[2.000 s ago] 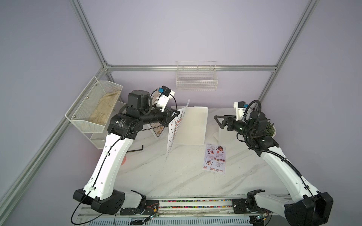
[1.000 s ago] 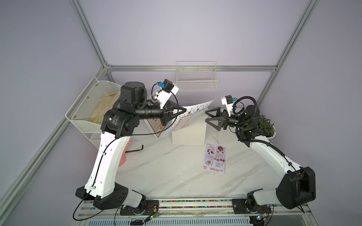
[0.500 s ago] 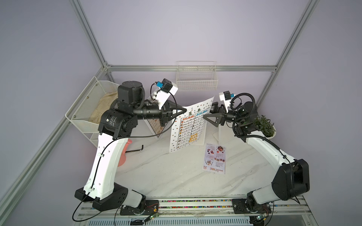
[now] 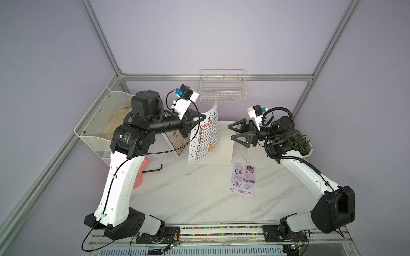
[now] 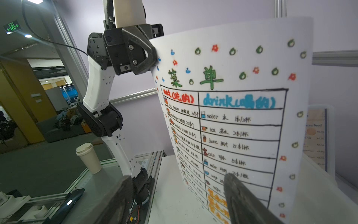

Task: Insert the menus into the narrow rack
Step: Pick up the menu from the center of the board.

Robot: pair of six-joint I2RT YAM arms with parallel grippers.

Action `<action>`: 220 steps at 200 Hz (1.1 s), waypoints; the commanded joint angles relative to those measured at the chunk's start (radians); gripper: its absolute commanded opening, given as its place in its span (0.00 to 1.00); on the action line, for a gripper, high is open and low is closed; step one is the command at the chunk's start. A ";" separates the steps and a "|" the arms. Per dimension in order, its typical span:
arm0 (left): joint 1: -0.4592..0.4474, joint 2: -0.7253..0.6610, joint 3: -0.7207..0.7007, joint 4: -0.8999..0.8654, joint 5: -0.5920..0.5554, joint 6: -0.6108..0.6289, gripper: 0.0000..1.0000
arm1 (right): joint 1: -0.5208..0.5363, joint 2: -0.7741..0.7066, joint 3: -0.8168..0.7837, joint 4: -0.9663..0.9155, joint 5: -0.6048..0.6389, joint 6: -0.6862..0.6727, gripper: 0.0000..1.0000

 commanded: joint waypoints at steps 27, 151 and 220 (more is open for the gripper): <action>0.000 -0.024 0.065 0.023 0.123 0.016 0.00 | -0.004 0.071 0.086 -0.155 0.078 -0.083 0.87; 0.000 -0.024 0.106 -0.009 0.212 0.034 0.00 | -0.002 0.120 0.194 -0.172 -0.074 -0.188 0.97; 0.000 -0.024 0.118 -0.008 0.182 0.045 0.00 | 0.018 0.133 0.184 -0.107 -0.147 -0.110 0.95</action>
